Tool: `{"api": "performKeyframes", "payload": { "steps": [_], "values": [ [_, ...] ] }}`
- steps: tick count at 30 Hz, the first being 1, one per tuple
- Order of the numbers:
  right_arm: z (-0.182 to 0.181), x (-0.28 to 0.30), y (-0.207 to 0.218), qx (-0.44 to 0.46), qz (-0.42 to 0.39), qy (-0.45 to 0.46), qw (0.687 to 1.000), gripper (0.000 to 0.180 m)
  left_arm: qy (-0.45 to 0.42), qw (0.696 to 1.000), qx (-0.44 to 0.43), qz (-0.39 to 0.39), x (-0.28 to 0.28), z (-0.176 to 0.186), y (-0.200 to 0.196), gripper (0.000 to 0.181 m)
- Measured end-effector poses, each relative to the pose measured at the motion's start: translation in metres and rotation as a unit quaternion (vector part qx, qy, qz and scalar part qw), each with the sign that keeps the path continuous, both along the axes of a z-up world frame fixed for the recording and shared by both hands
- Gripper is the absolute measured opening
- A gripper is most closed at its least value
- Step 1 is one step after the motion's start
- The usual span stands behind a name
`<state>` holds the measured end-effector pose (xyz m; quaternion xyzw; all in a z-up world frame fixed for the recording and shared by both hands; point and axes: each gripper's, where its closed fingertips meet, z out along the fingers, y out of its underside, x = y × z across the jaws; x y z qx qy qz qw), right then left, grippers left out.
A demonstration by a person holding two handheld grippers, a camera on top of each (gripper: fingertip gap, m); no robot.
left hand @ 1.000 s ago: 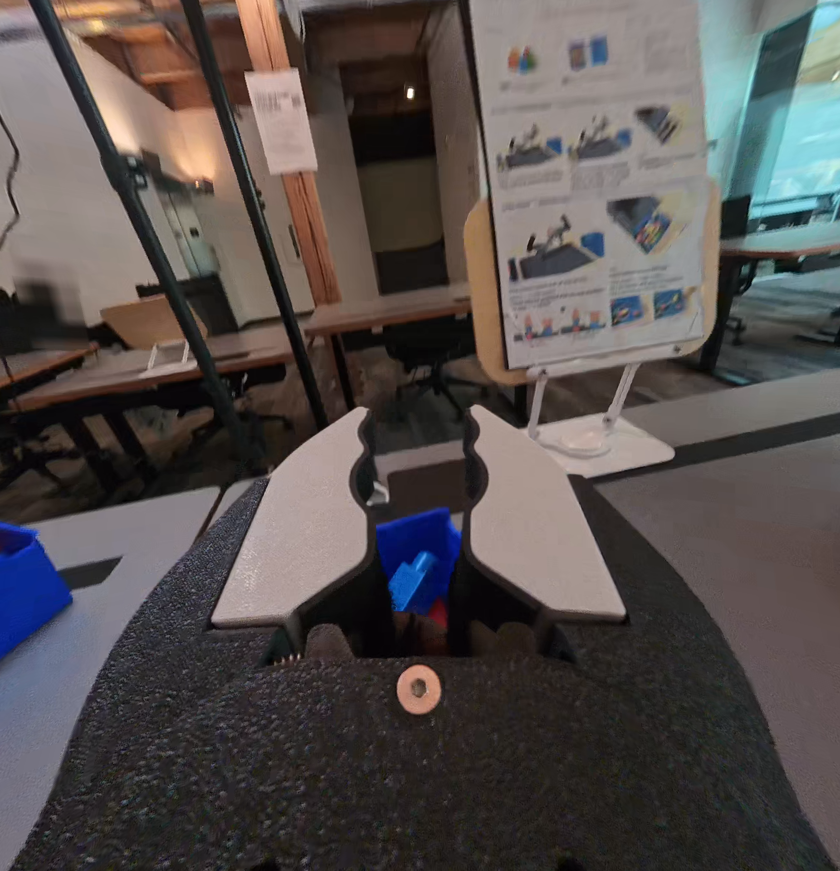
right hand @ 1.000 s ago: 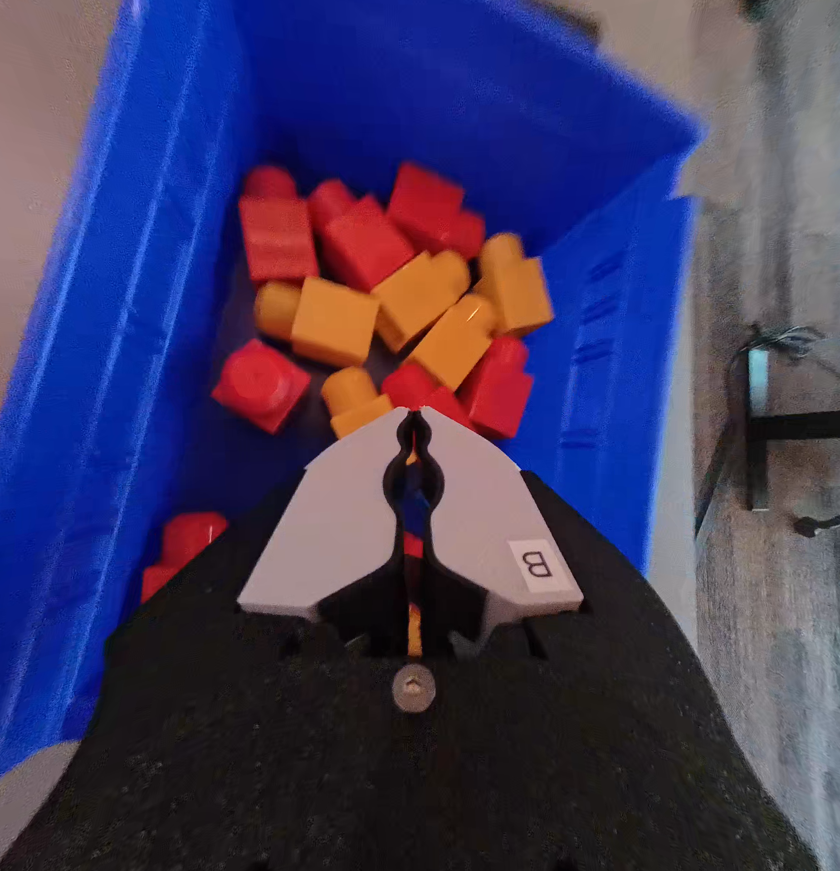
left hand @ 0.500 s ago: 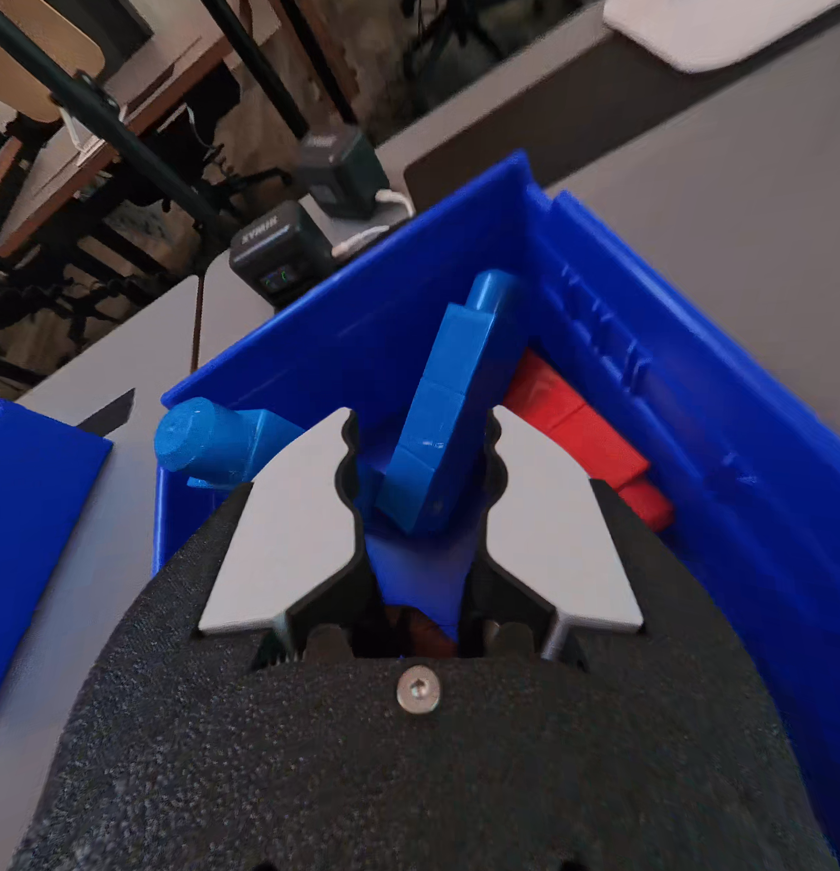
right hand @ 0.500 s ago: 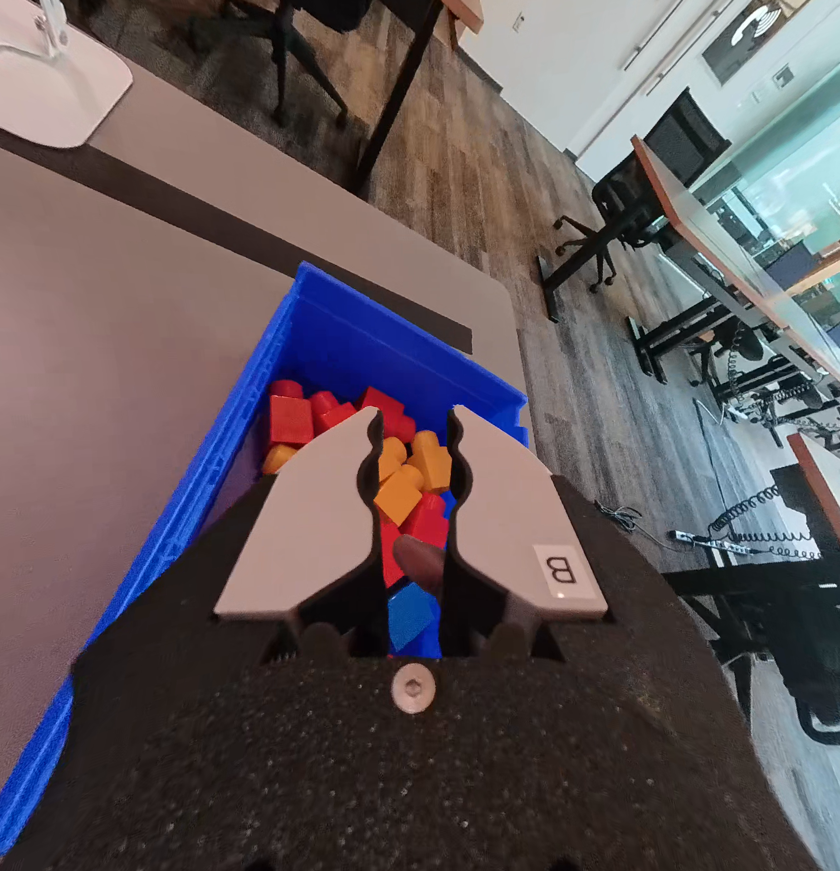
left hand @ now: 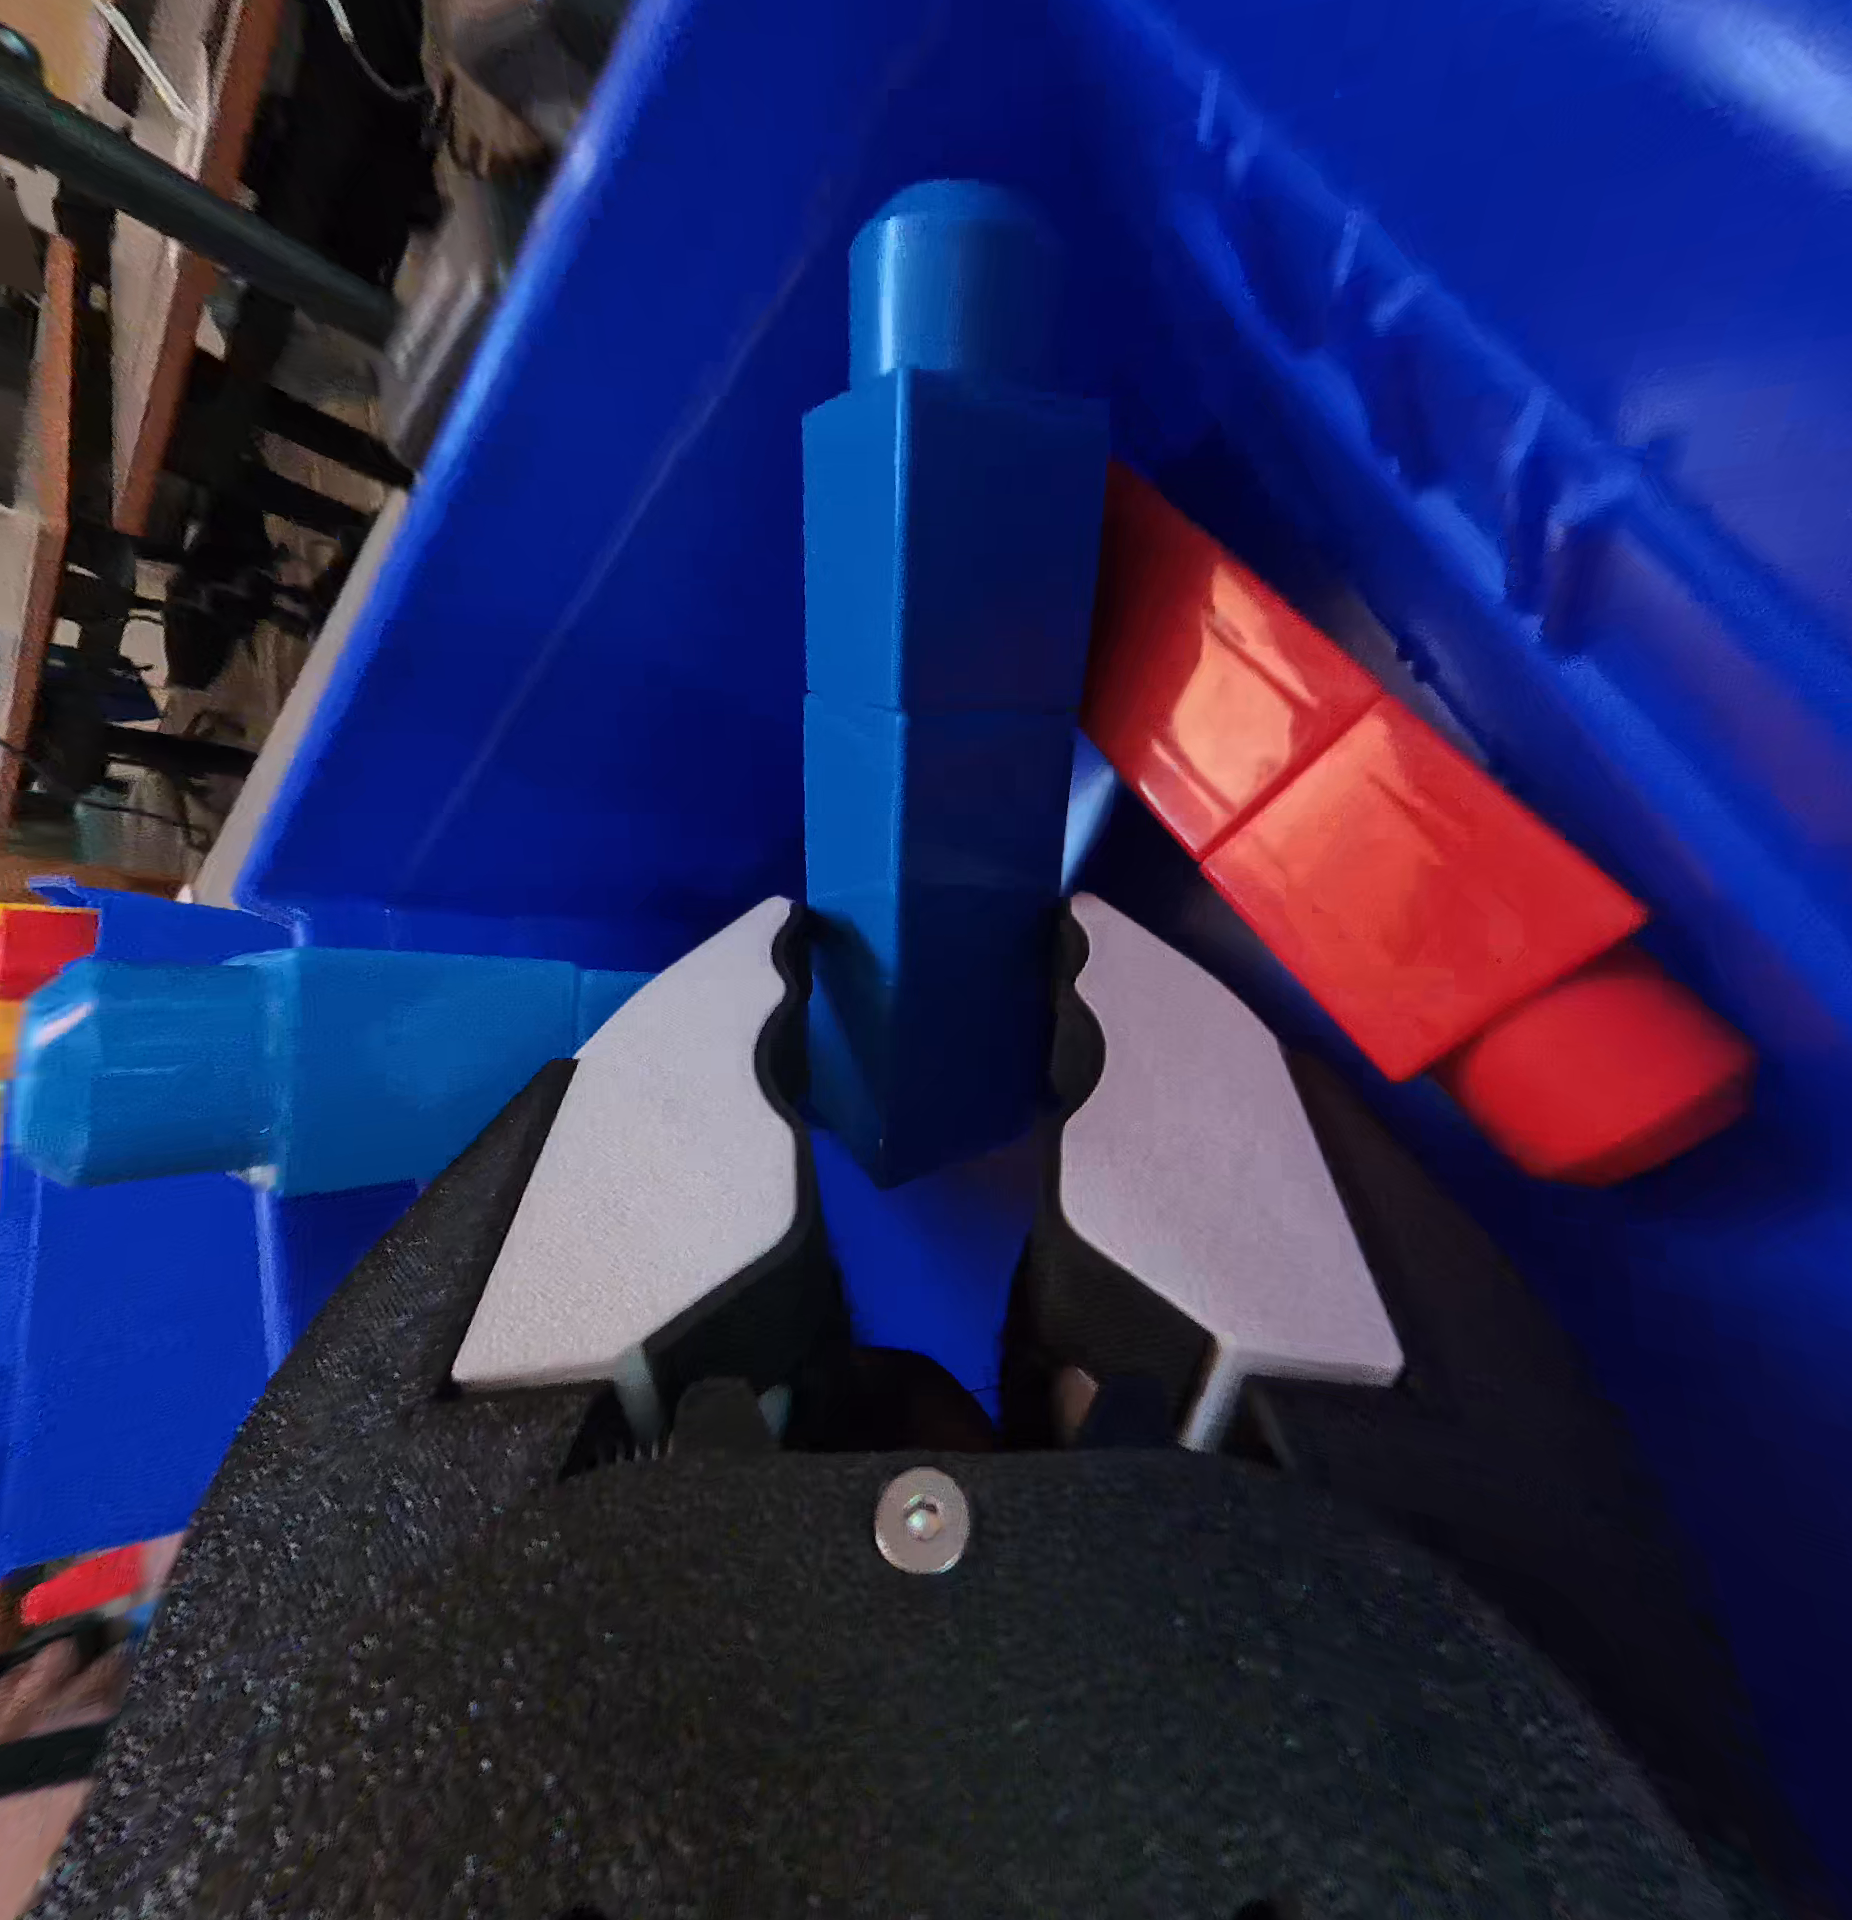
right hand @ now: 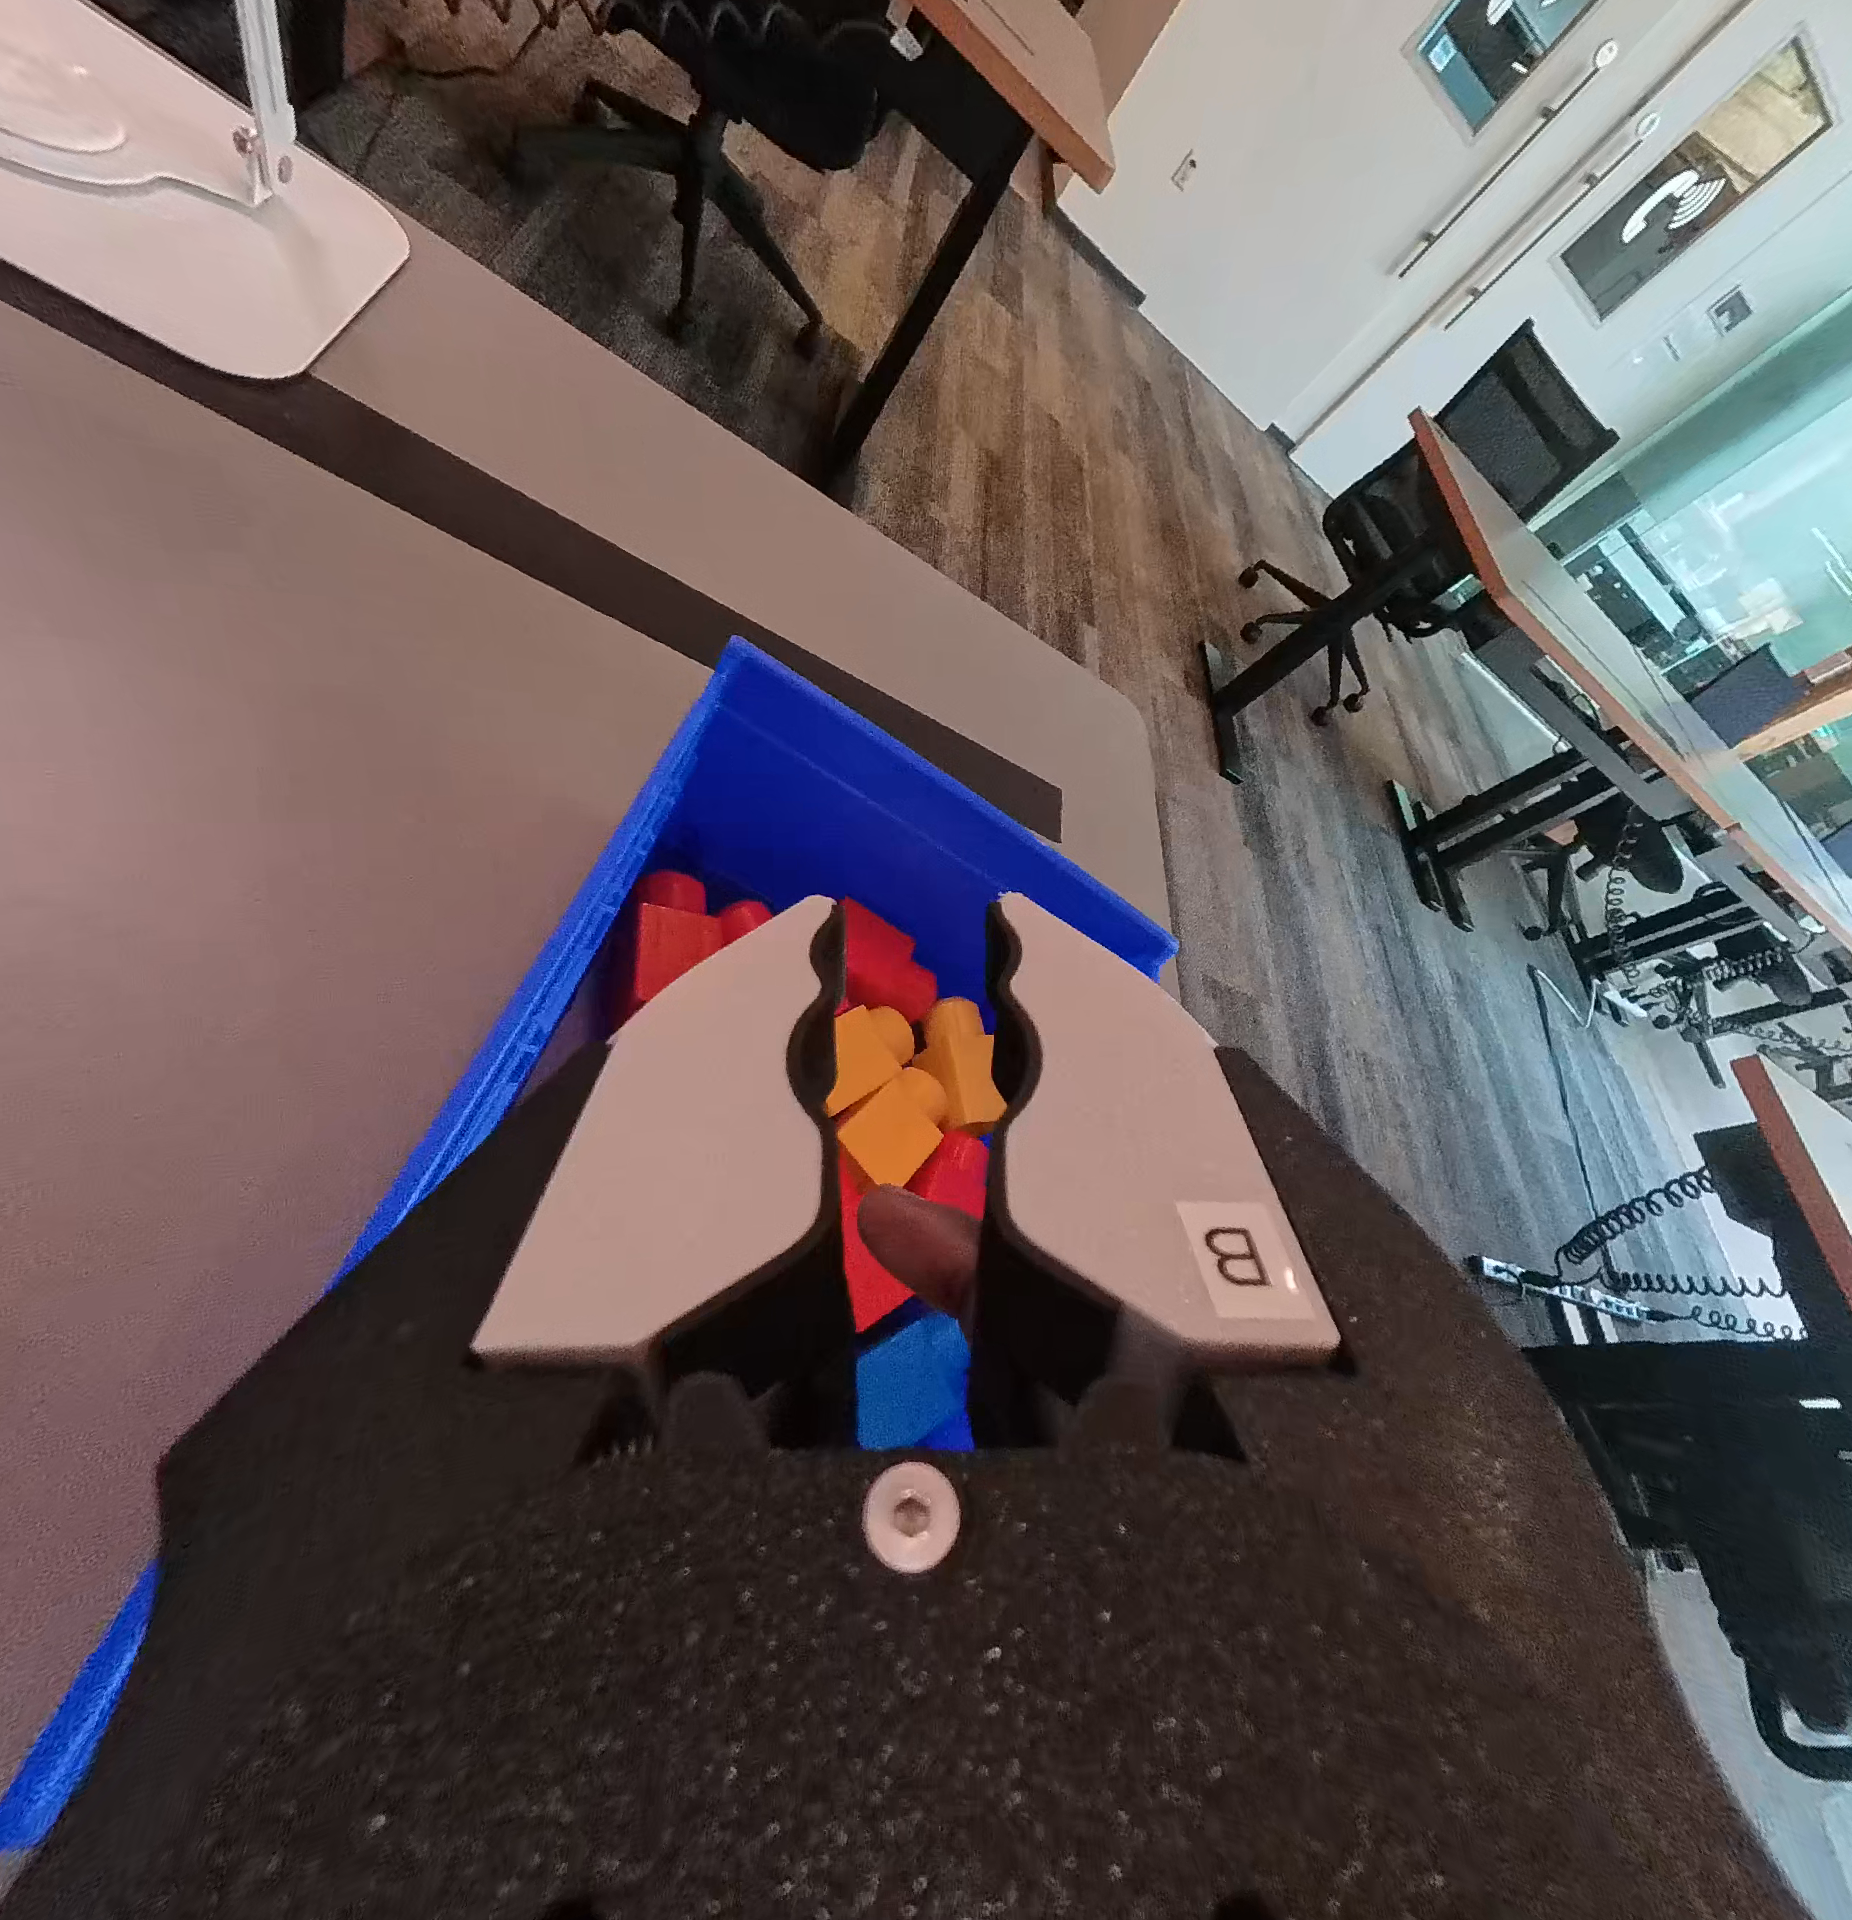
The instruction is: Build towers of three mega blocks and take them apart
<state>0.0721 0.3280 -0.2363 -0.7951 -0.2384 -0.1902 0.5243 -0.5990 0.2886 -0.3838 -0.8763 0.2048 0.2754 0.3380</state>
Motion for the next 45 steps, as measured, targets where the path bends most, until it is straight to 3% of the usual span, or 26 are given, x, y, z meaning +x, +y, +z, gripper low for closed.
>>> {"api": "performKeyframes", "payload": {
  "steps": [6,10,12,17,20,28,30,31,32,38,45],
  "values": [
    [0.014,-0.031,0.001,0.023,0.061,0.022,0.998,0.025,-0.076,0.985,0.149,-0.029,0.015,0.07,0.0,0.044],
    [0.055,-0.091,-0.008,0.084,0.184,0.15,0.968,0.024,-0.137,0.938,0.271,-0.165,0.066,0.147,-0.012,0.043],
    [0.082,-0.133,-0.022,0.101,0.273,0.243,0.925,0.025,-0.165,0.905,0.317,-0.231,0.098,0.181,-0.022,0.043],
    [0.131,-0.239,-0.085,0.094,0.52,0.376,0.761,0.05,-0.153,0.836,0.388,-0.356,0.163,0.237,-0.048,0.043],
    [0.142,-0.284,-0.108,0.092,0.57,0.392,0.716,0.057,-0.157,0.812,0.386,-0.409,0.198,0.249,-0.058,0.043],
    [0.132,-0.349,-0.123,0.068,0.585,0.386,0.71,0.061,-0.111,0.786,0.351,-0.497,0.278,0.25,-0.066,0.043],
    [0.127,-0.352,-0.123,0.061,0.589,0.372,0.714,0.055,-0.103,0.782,0.34,-0.512,0.293,0.246,-0.067,0.043],
    [0.125,-0.353,-0.122,0.065,0.585,0.363,0.722,0.044,-0.1,0.78,0.335,-0.519,0.298,0.244,-0.067,0.043],
    [0.126,-0.351,-0.121,0.08,0.581,0.358,0.727,0.037,-0.095,0.782,0.333,-0.518,0.302,0.243,-0.066,0.043],
    [0.13,-0.342,-0.119,0.088,0.567,0.351,0.74,0.036,-0.061,0.791,0.355,-0.494,0.308,0.249,-0.06,0.041],
    [0.138,-0.348,-0.123,0.102,0.555,0.367,0.739,0.036,0.095,0.801,0.413,-0.422,0.31,0.266,-0.054,0.037]
  ]
}}
